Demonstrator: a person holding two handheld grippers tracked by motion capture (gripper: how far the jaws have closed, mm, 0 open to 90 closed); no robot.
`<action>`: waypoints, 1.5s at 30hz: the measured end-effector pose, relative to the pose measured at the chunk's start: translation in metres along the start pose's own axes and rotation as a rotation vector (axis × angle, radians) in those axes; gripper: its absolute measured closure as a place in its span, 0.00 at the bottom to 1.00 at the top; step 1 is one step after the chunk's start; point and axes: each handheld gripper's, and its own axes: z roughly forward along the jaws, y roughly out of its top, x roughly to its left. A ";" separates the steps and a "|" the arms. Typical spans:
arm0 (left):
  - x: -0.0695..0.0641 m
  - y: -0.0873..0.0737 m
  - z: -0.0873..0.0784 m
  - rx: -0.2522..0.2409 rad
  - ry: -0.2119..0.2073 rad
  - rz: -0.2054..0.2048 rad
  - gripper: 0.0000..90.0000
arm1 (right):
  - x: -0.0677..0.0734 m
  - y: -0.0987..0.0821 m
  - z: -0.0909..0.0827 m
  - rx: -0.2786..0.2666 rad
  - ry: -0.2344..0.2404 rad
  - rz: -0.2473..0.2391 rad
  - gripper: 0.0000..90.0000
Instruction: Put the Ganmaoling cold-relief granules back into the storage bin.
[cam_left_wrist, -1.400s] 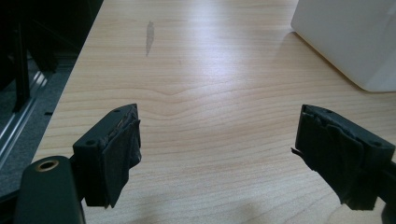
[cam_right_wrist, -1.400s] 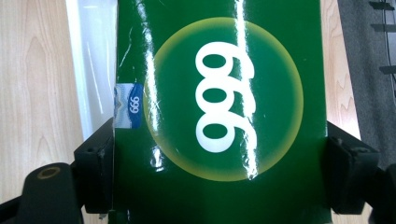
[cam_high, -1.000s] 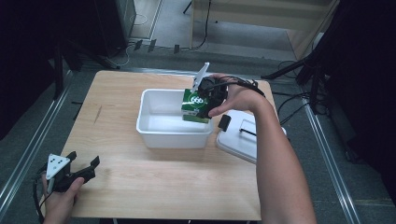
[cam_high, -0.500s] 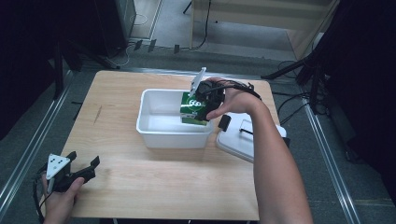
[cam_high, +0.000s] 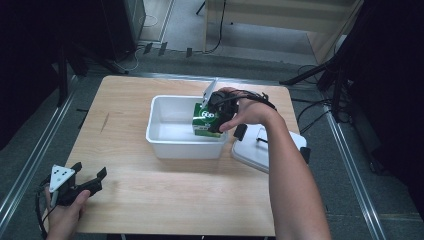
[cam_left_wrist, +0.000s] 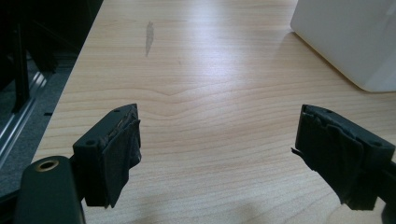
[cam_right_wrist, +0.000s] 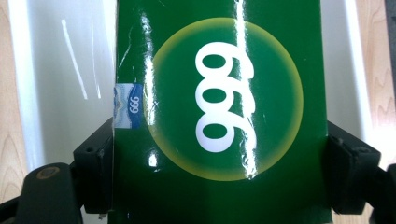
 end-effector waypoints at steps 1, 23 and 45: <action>0.000 0.000 0.000 0.000 -0.001 0.000 0.16 | 0.000 0.000 0.002 0.004 0.001 0.000 0.19; 0.000 0.000 0.000 0.002 -0.003 -0.003 0.16 | 0.000 0.001 0.035 0.083 0.051 0.017 0.18; 0.001 0.000 0.000 0.002 -0.009 -0.007 0.16 | 0.000 0.004 0.042 0.110 0.043 0.061 0.13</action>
